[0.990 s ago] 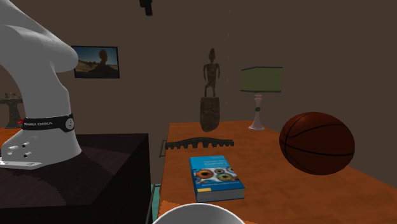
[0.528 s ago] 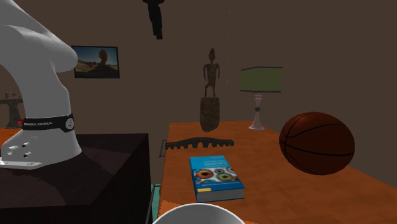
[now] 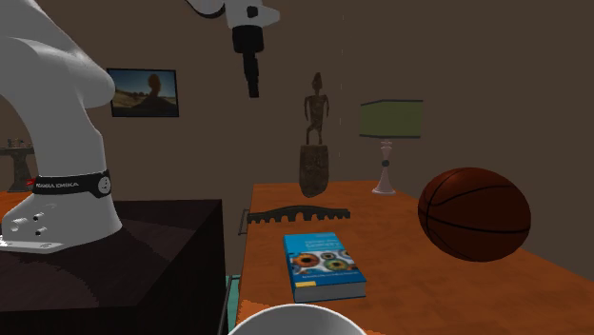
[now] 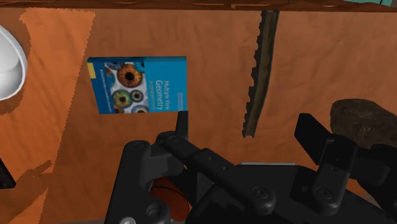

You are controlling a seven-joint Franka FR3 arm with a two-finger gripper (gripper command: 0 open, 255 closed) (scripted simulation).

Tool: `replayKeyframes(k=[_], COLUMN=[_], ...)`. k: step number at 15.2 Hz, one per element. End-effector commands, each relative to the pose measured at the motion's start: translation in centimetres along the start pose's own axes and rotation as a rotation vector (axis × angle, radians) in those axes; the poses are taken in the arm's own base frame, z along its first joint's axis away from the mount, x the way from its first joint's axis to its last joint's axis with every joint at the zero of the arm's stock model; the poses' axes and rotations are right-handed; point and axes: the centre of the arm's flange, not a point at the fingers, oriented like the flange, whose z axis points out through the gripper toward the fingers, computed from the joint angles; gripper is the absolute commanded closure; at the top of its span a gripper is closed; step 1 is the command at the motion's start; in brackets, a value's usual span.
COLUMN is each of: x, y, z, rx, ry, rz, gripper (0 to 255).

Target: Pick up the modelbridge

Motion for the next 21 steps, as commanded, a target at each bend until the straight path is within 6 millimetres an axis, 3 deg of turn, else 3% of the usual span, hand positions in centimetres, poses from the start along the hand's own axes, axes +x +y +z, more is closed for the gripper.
replayKeyframes(k=[1, 21], x=[0.7, 7.7], y=[-1.0, -11.0], z=[2.3, 25.8], rx=[-0.002, -0.023], ry=[0.003, 0.008], rz=[-0.002, -0.019], gripper=[0, 0])
